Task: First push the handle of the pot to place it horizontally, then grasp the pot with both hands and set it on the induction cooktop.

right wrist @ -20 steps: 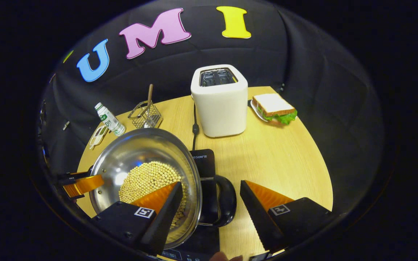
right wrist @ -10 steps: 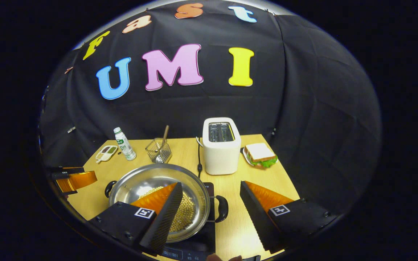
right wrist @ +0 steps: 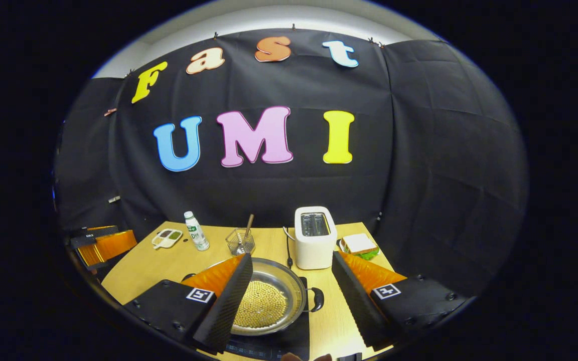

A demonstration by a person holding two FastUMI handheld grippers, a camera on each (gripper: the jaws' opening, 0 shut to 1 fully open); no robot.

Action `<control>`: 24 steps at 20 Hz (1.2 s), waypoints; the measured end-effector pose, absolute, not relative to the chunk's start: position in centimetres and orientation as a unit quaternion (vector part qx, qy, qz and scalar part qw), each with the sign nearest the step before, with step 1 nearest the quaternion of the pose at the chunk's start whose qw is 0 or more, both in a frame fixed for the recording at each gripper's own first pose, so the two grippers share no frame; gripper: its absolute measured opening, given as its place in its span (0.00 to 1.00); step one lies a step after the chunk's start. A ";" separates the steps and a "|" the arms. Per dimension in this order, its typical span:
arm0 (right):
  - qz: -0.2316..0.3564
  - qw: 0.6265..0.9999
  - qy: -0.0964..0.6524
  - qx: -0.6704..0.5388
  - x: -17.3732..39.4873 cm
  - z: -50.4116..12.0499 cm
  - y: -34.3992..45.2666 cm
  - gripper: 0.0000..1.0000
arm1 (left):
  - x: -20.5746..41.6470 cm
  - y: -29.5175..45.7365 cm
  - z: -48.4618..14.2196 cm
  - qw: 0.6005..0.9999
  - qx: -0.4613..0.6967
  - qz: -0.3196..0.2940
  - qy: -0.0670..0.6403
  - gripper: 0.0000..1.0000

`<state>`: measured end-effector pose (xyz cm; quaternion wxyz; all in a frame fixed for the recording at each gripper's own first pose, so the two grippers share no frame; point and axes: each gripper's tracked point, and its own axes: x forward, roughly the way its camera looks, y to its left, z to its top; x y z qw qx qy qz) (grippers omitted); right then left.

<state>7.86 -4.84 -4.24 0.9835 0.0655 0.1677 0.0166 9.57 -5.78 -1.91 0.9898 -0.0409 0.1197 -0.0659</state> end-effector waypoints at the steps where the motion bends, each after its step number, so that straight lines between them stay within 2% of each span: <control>1: 0.015 0.986 0.156 0.065 7.4 -3.2 -4.6 0.98 | 9.0 -5.4 -1.4 0.991 -0.038 -0.065 0.111 0.95; 8: 0.029 0.995 0.085 0.047 3.6 1.9 -1.4 0.98 | 5.2 -3.0 2.3 0.998 -0.017 -0.044 0.050 0.95; 12: 0.018 0.996 0.065 0.054 2.4 3.3 -1.2 0.99 | 3.4 -2.8 4.1 0.999 -0.004 -0.032 0.012 0.95; 14: 0.008 0.997 0.059 0.057 2.1 3.4 -1.7 0.99 | 2.6 -3.0 4.1 0.999 -0.001 -0.033 0.010 0.93; 16: -0.002 0.997 0.055 0.055 2.1 3.4 -2.5 0.99 | 2.1 -3.5 3.5 0.999 -0.017 -0.038 0.020 0.97; 18: -0.010 0.997 0.052 0.053 2.1 3.4 -2.8 0.99 | 2.2 -3.1 2.8 0.998 -0.033 -0.033 0.031 0.93; 24: -0.010 0.997 0.055 0.055 2.2 3.1 -2.8 0.99 | 2.7 -1.5 3.2 0.999 -0.021 -0.010 0.029 0.95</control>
